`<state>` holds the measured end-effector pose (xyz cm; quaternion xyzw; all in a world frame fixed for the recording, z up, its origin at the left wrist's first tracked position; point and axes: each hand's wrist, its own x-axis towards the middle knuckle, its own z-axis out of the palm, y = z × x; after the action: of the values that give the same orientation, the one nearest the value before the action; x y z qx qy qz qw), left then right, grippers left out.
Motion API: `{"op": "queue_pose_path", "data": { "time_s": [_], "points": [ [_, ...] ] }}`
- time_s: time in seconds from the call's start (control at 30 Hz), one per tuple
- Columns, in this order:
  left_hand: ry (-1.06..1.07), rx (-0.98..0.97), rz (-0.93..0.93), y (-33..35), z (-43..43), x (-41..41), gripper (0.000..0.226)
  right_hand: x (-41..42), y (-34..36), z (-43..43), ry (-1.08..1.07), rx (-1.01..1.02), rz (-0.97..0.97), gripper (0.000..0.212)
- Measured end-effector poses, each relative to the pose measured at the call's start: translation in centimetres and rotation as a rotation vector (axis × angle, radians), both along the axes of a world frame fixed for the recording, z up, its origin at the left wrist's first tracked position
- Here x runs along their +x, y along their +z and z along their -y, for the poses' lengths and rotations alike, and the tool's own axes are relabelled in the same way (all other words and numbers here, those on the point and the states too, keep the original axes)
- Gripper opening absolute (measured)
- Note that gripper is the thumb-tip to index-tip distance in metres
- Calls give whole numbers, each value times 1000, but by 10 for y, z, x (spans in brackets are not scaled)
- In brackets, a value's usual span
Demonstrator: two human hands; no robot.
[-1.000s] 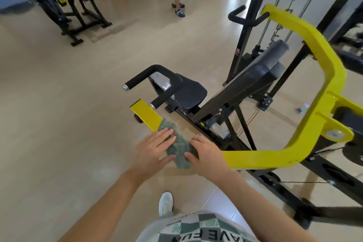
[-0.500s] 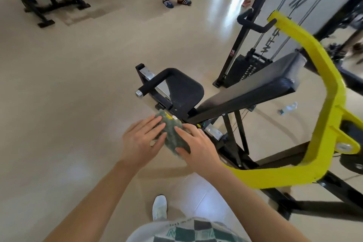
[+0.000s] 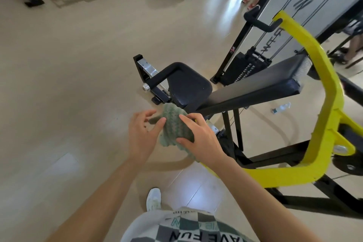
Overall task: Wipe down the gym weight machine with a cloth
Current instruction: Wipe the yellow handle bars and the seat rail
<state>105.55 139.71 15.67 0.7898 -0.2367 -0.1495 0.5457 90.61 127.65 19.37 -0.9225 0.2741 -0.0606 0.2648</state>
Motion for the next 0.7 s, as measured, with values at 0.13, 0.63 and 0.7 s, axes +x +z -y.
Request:
{"op": "queue_pose_path", "data": {
  "time_s": [0.13, 0.63, 0.7],
  "points": [
    [217, -95, -543, 7, -6, -44, 22, -22, 4, 6, -67, 111, 77, 56],
    [238, -440, -1238, 23, 27, -70, 40, 1, 6, 23, 132, 112, 83, 55],
    [244, -412, -1218, 25, 26, -79, 36, -5, 6, 26, 119, 128, 64, 55]
  ]
}}
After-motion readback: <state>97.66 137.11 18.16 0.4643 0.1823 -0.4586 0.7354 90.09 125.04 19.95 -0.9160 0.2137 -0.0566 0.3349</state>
